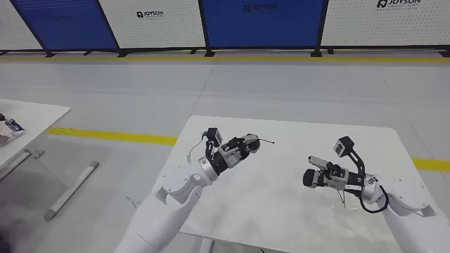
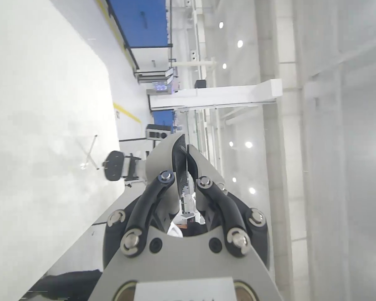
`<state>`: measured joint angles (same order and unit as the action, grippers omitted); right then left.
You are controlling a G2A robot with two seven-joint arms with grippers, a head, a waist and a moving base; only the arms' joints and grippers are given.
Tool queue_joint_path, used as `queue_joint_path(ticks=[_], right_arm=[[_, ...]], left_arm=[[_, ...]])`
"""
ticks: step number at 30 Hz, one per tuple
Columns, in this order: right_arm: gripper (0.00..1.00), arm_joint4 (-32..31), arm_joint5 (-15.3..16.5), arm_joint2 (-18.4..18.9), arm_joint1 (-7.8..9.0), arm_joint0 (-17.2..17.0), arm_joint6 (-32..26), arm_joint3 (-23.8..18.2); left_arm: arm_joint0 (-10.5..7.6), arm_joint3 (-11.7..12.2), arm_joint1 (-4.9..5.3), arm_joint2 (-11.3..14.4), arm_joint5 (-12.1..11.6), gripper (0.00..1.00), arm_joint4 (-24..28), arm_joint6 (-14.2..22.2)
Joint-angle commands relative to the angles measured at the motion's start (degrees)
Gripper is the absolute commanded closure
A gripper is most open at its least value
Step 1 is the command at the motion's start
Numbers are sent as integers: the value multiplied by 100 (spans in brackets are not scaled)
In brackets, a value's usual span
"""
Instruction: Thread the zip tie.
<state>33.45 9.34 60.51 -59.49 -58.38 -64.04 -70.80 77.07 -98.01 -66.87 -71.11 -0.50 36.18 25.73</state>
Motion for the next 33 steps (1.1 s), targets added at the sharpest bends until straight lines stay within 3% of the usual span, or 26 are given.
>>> queue_joint_path(ticks=[1, 11, 13, 15, 16, 26, 27, 29, 33], right_arm=[[0, 0, 0, 0, 0, 0, 0, 0], [0, 0, 0, 0, 0, 0, 0, 0], [0, 0, 0, 0, 0, 0, 0, 0], [0, 0, 0, 0, 0, 0, 0, 0], [0, 0, 0, 0, 0, 0, 0, 0], [0, 0, 0, 0, 0, 0, 0, 0], [0, 0, 0, 0, 0, 0, 0, 0], [0, 0, 0, 0, 0, 0, 0, 0], [0, 0, 0, 0, 0, 0, 0, 0]], left_arm=[[14, -22, 1, -9, -3, 100, 7, 1], [17, -29, -1, 27, -27, 100, -137, -84], [47, -106, -24, 90, -286, 100, 44, -15], [130, -98, -32, 26, -746, 100, 375, 292], [169, -100, -35, -8, -865, 100, 566, 418], [187, -94, -34, -34, -910, 100, 678, 497], [188, -86, -34, -31, -906, 100, 641, 472], [165, -20, -34, 92, -876, 100, -26, 155], [38, 223, -52, 431, -604, 100, -1030, -234]])
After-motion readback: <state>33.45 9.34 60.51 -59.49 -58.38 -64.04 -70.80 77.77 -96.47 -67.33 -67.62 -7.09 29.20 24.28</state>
